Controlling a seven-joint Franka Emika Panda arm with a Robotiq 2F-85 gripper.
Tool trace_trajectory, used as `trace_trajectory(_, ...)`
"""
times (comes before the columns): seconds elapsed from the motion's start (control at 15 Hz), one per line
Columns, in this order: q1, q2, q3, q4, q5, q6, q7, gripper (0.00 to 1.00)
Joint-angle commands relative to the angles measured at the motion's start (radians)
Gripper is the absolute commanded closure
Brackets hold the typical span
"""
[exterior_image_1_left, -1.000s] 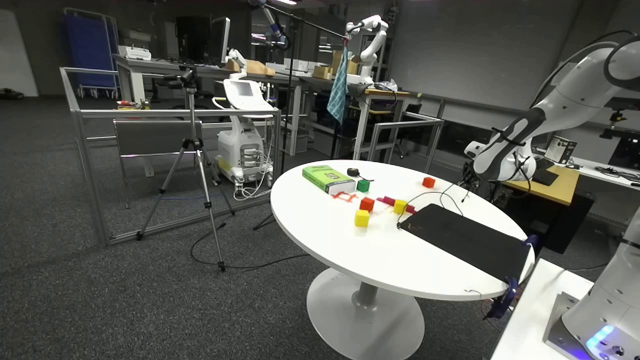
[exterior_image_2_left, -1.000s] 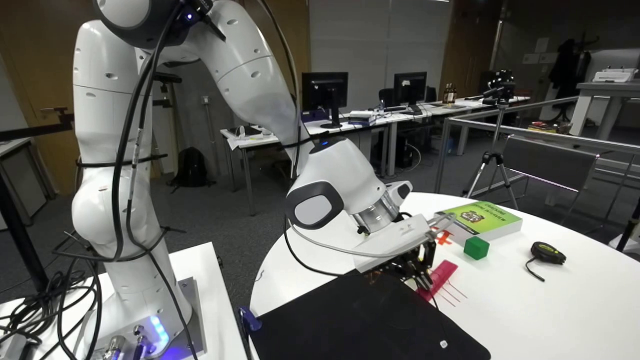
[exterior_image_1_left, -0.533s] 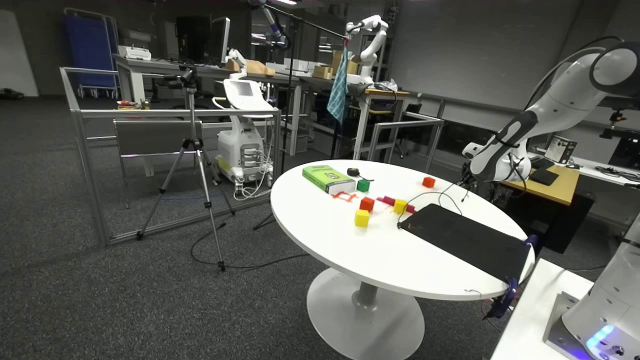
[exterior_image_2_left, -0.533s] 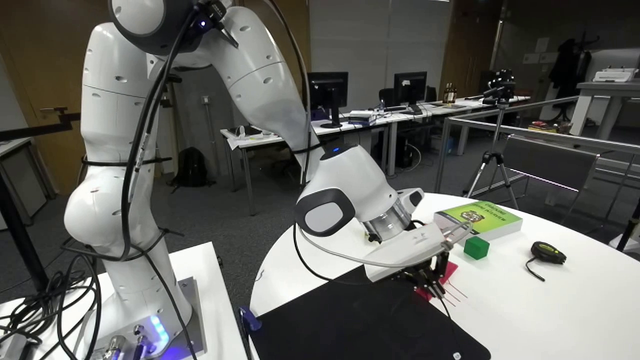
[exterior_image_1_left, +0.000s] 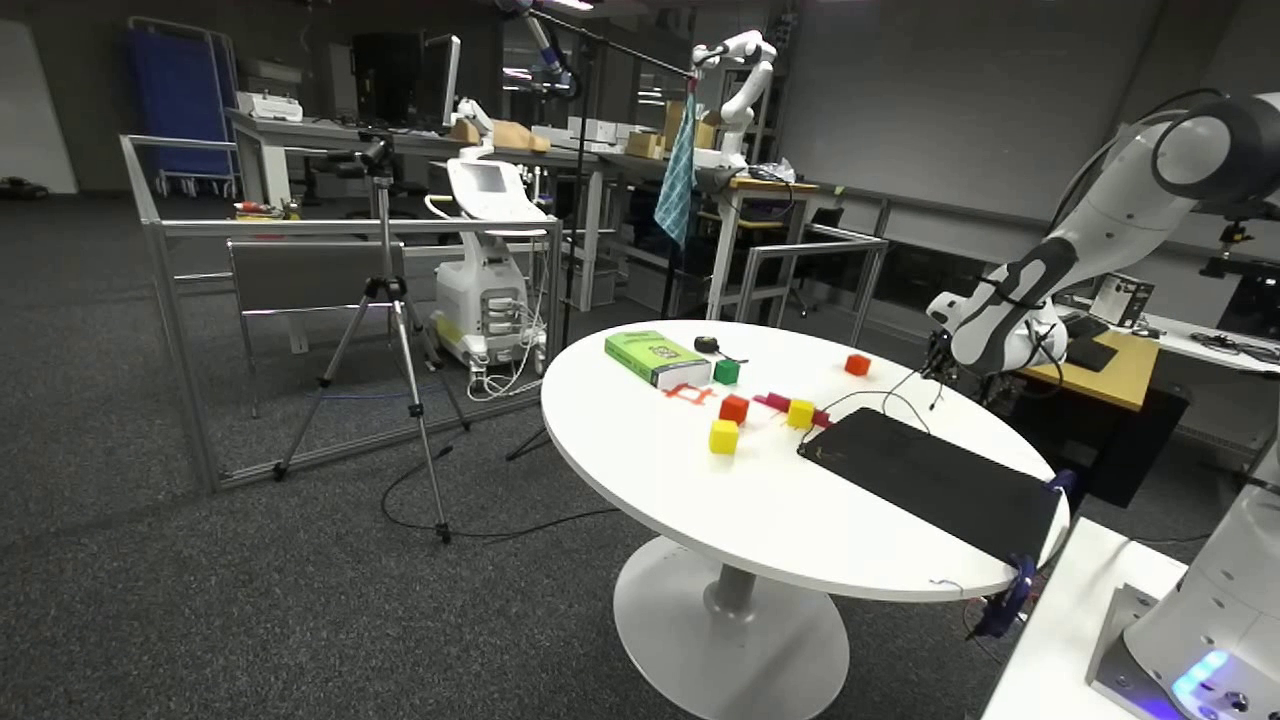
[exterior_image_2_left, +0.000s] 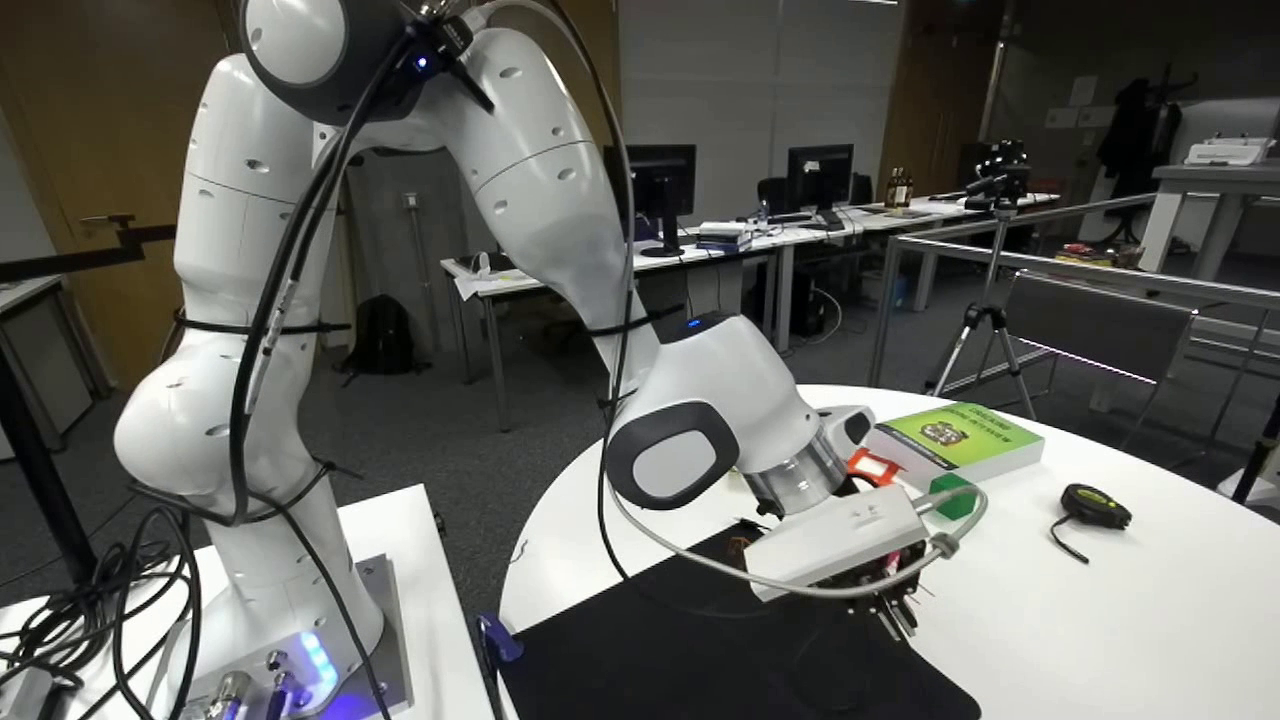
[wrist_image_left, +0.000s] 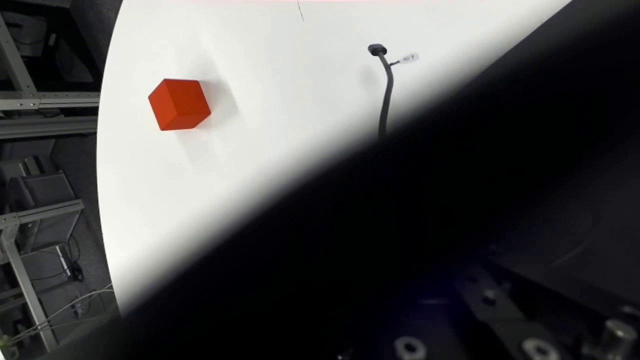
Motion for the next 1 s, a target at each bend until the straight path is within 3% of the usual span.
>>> trace_trajectory(0.0,-0.019,0.028,0.007,0.027,-0.067,0.024,0.079,0.56)
trace_trajectory(0.47,-0.014,0.025,0.024,0.019,-0.136,0.027,0.14,0.03)
trace_trajectory(0.67,-0.015,-0.006,0.065,-0.008,-0.119,-0.005,0.228,0.0)
trace_trajectory(0.93,-0.003,-0.054,0.101,-0.035,-0.097,-0.142,0.428,0.0)
